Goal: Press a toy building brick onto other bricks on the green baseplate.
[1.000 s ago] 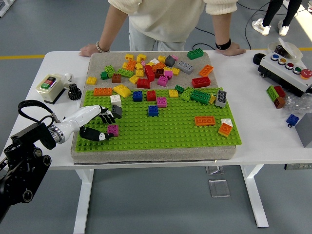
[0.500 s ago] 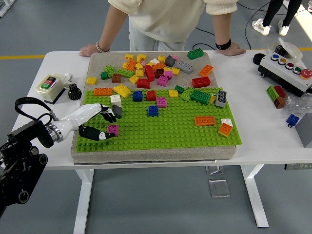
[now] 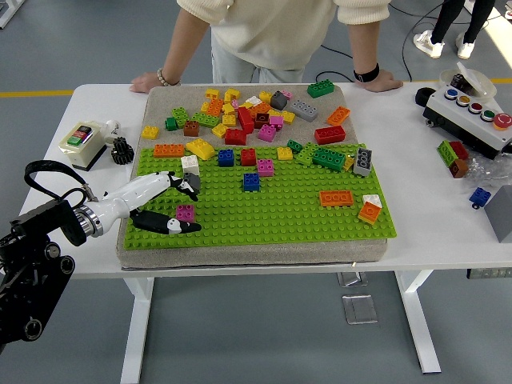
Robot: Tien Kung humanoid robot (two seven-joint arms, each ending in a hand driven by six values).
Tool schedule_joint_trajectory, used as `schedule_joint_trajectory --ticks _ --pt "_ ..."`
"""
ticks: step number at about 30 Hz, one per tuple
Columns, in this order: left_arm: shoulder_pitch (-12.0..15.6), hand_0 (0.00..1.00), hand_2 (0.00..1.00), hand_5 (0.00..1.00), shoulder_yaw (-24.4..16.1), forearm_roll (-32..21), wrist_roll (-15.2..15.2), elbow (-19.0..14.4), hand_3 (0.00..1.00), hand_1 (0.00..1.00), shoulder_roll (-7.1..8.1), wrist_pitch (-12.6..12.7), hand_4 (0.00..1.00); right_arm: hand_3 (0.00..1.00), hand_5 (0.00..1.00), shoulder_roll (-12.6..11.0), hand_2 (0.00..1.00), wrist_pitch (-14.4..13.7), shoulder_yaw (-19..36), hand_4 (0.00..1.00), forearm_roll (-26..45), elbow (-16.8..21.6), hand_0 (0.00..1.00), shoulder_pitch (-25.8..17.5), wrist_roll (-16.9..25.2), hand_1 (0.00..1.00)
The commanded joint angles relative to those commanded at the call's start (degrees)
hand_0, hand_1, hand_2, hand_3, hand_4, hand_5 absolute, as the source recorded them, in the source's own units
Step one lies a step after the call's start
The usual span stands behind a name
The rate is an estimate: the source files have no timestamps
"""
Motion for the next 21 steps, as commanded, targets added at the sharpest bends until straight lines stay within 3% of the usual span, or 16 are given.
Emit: schedule_joint_trajectory --ticks 6,21 --pt "0.0 0.998 0.849 0.731 -0.24 0.0 -0.49 1.24 0.667 0.859 0.19 0.4 0.998 0.58 0.497 -0.02 0.708 0.0 0.1 0.915 0.04 0.0 0.727 0.03 -0.02 0.66" --pt "1.45 0.998 0.843 0.75 -0.67 0.0 -0.74 0.75 0.655 0.852 0.86 0.24 0.998 0.579 0.497 0.0 0.707 -0.06 0.23 0.915 0.08 0.0 0.727 0.09 -0.11 0.66"
